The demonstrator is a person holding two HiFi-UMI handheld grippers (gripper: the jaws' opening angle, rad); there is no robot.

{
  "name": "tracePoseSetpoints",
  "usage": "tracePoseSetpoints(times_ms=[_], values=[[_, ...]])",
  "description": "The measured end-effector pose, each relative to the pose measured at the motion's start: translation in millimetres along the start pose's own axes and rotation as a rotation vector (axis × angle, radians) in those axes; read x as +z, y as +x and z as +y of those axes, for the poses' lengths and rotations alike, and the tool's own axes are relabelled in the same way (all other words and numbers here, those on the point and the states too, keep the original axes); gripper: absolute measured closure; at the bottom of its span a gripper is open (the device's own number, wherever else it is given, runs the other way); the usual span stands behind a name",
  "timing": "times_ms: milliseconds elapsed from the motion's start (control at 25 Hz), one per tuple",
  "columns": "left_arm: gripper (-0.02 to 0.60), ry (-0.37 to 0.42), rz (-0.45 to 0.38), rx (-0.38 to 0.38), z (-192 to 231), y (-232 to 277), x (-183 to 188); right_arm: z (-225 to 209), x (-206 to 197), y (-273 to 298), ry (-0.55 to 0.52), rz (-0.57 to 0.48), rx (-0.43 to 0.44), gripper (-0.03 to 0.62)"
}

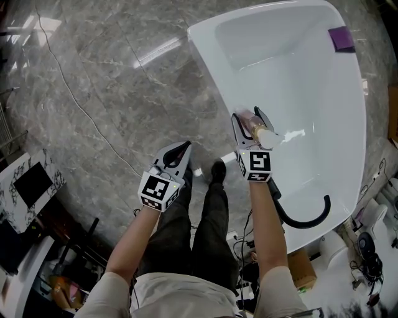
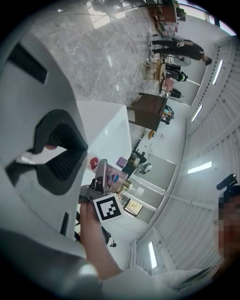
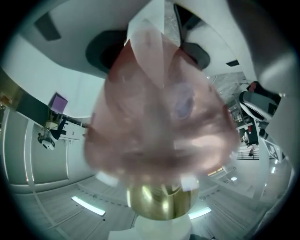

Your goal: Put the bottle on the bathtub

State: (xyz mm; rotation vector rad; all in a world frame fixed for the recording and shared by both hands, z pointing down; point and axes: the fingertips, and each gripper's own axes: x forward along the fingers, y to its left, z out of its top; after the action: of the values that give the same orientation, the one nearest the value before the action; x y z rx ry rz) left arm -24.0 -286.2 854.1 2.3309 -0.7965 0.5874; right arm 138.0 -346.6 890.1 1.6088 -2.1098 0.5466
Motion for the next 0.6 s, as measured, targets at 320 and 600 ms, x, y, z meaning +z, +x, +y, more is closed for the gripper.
tracePoseSetpoints(times_ms=[320,600], values=[[0.574,-0.001,-0.001,0.006,-0.7,-4.0,-2.0,-2.6,-1.0,-5.3,0.009,-0.006,-0.009,0.303],[0.574,-0.006,0.009,0.005,-0.9,-6.0,-6.5,-3.1,4.0,-8.1,0.027,-0.029,-0.009,0.299]])
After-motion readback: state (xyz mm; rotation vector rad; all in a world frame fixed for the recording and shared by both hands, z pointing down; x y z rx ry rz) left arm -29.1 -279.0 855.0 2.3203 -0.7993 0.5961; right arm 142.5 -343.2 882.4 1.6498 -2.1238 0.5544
